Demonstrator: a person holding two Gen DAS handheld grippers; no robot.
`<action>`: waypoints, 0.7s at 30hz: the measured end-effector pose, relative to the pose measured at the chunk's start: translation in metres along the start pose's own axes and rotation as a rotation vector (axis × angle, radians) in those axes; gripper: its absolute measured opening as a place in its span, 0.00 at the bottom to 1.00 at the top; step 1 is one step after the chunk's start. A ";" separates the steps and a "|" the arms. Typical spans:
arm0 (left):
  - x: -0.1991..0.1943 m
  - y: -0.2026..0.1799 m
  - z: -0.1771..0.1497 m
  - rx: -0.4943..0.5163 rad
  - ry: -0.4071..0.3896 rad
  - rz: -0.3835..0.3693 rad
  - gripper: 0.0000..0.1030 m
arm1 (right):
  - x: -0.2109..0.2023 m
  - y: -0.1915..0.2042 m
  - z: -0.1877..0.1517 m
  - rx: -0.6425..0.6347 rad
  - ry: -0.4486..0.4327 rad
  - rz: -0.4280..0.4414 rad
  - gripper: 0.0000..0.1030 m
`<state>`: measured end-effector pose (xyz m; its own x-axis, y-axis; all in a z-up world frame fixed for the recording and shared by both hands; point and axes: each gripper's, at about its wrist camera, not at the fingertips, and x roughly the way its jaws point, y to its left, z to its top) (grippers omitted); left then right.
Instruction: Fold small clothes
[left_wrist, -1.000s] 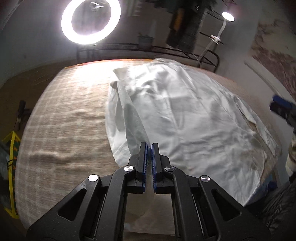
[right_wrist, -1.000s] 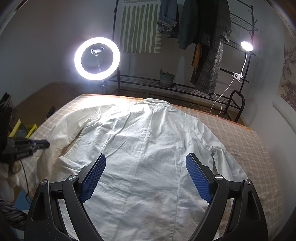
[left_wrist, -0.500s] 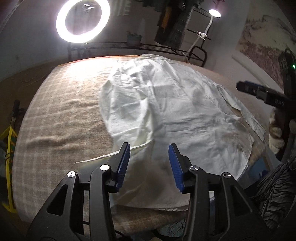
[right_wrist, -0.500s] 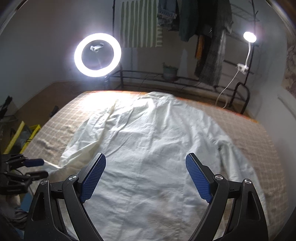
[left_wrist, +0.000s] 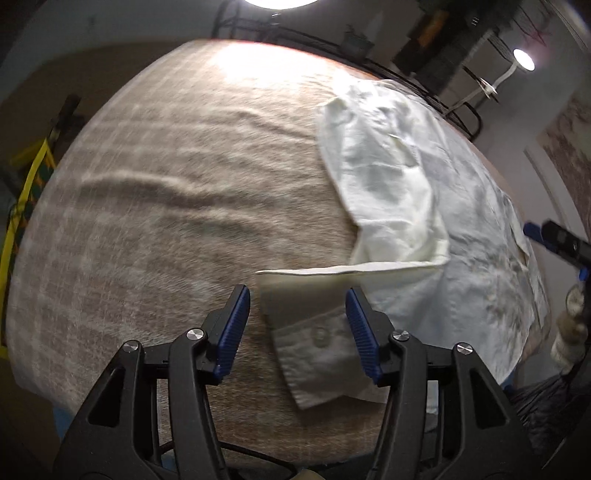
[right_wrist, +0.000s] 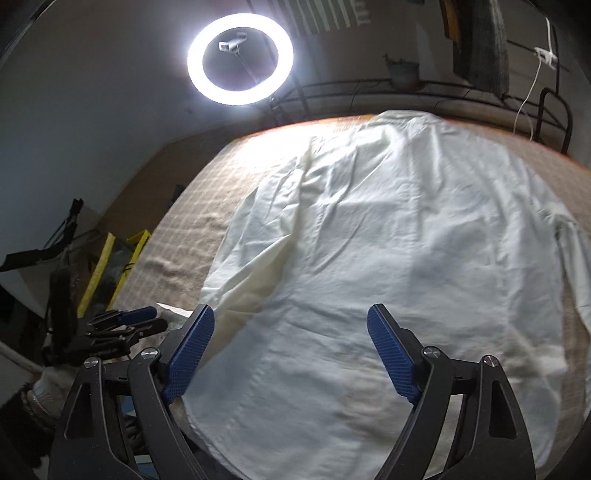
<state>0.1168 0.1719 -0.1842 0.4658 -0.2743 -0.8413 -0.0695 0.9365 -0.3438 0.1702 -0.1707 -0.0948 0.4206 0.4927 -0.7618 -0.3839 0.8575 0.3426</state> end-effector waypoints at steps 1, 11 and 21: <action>0.005 0.006 0.000 -0.022 0.017 -0.007 0.54 | 0.003 0.002 0.000 0.005 0.009 0.009 0.79; -0.022 -0.016 -0.011 0.012 -0.037 -0.136 0.00 | 0.016 0.002 -0.001 0.011 0.066 0.021 0.62; -0.074 -0.119 -0.063 0.335 -0.077 -0.315 0.00 | 0.019 0.047 0.074 -0.199 0.087 0.008 0.62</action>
<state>0.0349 0.0667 -0.1074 0.4837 -0.5515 -0.6796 0.3686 0.8326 -0.4134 0.2210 -0.1095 -0.0525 0.3479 0.4775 -0.8068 -0.5455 0.8030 0.2400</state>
